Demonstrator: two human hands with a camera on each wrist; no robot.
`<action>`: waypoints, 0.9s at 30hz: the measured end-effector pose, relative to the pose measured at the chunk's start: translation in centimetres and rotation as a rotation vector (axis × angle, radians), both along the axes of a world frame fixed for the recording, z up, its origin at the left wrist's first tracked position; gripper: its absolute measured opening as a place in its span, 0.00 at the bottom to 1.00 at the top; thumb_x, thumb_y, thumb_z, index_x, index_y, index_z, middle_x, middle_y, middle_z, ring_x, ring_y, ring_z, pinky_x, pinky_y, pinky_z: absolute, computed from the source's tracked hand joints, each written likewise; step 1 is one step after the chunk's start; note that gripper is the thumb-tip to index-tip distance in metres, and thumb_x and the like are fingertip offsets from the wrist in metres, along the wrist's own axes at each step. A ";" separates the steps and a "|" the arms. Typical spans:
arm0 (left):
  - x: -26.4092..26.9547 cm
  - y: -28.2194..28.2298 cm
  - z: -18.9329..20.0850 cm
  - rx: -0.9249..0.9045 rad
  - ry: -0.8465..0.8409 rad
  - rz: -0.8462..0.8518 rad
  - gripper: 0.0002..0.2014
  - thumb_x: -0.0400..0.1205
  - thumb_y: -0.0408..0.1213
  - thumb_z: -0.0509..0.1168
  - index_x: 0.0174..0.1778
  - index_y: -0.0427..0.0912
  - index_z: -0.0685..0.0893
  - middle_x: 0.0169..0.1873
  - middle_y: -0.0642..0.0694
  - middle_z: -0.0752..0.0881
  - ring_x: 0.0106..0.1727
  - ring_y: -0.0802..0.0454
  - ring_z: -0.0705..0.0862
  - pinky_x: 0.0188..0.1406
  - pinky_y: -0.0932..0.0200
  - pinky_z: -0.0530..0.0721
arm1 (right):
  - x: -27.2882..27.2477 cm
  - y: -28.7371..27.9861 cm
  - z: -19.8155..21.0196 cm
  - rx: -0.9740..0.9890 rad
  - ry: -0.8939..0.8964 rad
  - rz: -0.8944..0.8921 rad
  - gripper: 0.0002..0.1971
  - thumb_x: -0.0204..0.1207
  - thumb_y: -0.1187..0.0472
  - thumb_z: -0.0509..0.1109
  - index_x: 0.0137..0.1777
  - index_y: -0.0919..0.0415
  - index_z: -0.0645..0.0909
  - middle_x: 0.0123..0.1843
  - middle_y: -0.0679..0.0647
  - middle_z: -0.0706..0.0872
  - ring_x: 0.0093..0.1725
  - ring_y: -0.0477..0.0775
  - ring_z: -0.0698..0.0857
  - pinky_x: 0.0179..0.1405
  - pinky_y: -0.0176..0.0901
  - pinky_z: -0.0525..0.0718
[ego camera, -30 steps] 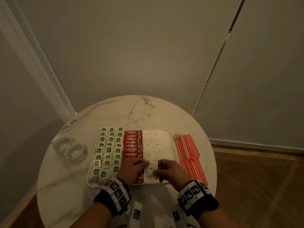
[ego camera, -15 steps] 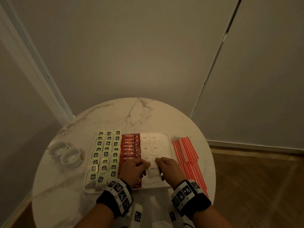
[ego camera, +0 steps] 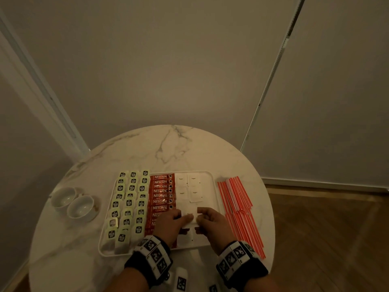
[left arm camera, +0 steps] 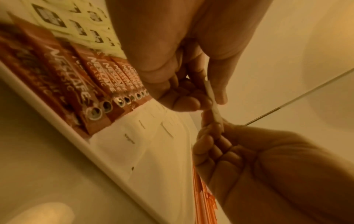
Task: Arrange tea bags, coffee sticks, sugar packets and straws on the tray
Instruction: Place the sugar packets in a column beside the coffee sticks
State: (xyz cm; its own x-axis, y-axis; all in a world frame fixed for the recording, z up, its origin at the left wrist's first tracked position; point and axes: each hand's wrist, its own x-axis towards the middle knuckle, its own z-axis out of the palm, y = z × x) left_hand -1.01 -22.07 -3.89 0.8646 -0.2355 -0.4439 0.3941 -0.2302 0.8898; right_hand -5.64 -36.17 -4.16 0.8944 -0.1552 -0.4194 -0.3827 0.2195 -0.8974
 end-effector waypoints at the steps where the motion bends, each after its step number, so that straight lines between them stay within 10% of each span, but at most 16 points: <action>1: 0.0 -0.1 -0.3 0.026 -0.006 -0.006 0.10 0.77 0.36 0.72 0.48 0.32 0.87 0.46 0.36 0.89 0.45 0.40 0.89 0.44 0.46 0.90 | 0.0 -0.1 -0.2 -0.005 0.022 -0.002 0.09 0.78 0.72 0.66 0.54 0.63 0.83 0.39 0.54 0.90 0.38 0.52 0.87 0.42 0.44 0.86; 11: 0.5 -0.5 -0.5 0.147 -0.027 0.012 0.08 0.80 0.42 0.68 0.43 0.41 0.86 0.37 0.43 0.87 0.32 0.53 0.85 0.32 0.60 0.84 | 2.6 -2.3 -2.5 -0.345 0.202 -0.058 0.11 0.70 0.70 0.73 0.50 0.58 0.81 0.44 0.59 0.87 0.39 0.53 0.84 0.37 0.46 0.86; 14: 0.9 -0.3 -0.5 0.266 -0.096 -0.007 0.06 0.83 0.42 0.64 0.46 0.48 0.86 0.39 0.50 0.86 0.38 0.56 0.83 0.40 0.62 0.79 | 4.5 -3.0 -2.9 -0.529 0.248 -0.062 0.10 0.69 0.68 0.73 0.45 0.53 0.78 0.45 0.56 0.86 0.43 0.55 0.85 0.47 0.54 0.88; 19: 1.8 -0.4 -1.3 0.512 -0.345 -0.235 0.15 0.85 0.38 0.59 0.67 0.43 0.81 0.64 0.52 0.78 0.63 0.60 0.73 0.65 0.69 0.64 | 6.3 -3.2 -3.5 -0.679 0.283 0.039 0.08 0.73 0.68 0.69 0.50 0.57 0.79 0.48 0.52 0.83 0.48 0.52 0.82 0.43 0.39 0.78; 27: 1.5 -0.5 -2.3 1.073 -0.479 -0.682 0.20 0.82 0.46 0.55 0.71 0.55 0.76 0.80 0.55 0.61 0.75 0.46 0.57 0.73 0.43 0.61 | 6.9 -3.2 -4.3 -0.745 0.275 0.111 0.07 0.73 0.70 0.68 0.50 0.60 0.80 0.47 0.50 0.80 0.47 0.49 0.79 0.36 0.33 0.72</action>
